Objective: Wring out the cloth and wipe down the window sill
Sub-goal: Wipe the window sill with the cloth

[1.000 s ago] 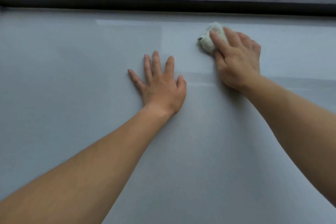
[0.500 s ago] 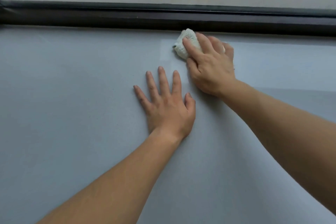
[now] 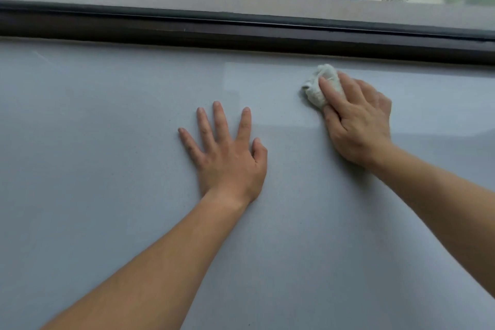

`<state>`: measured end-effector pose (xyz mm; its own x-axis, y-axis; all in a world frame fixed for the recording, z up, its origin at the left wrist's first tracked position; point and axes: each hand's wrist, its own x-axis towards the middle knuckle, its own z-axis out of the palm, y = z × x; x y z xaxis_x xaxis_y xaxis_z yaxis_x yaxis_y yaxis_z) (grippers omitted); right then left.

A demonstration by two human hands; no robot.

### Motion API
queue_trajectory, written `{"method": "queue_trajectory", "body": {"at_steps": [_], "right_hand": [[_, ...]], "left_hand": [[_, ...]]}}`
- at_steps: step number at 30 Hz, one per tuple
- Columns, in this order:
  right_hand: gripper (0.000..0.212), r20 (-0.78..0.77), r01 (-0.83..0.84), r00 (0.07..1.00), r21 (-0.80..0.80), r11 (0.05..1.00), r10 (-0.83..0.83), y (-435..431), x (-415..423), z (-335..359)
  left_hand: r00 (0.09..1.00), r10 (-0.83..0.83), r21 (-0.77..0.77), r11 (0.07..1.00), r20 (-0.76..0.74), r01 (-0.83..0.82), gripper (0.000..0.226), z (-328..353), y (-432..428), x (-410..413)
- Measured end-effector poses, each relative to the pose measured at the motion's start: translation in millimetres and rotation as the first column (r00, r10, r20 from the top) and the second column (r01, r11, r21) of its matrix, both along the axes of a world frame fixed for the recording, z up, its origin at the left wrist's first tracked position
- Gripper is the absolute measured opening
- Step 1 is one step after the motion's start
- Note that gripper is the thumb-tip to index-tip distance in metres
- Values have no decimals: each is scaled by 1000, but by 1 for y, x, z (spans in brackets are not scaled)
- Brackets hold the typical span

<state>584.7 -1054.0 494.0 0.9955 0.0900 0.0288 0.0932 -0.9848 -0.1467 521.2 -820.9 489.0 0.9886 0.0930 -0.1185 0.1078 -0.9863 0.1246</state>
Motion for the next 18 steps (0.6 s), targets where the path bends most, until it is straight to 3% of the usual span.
{"method": "queue_trajectory", "body": {"at_steps": [2,6,7,12,18], "right_hand": [[52,-25,-99,995,1,995,99,-24,1,5],[48,14,251,967,81,964,-253,-18,4,2],[48,15,270,962,83,959,-272,-4,-4,1],[50,-51,-185,981,-8,983,184,-14,-45,4],[49,-37,181,983,35,983,-179,-13,-41,2]], "left_hand": [[1000,-2,0,1000,-1,2,65,0,0,-1],[1000,-2,-2,1000,2,2,65,0,0,0],[1000,0,-1,1000,3,0,65,0,0,0],[1000,-8,-2,1000,-19,8,64,3,-2,-3],[998,-63,-89,994,16,64,63,8,-11,-25]]}}
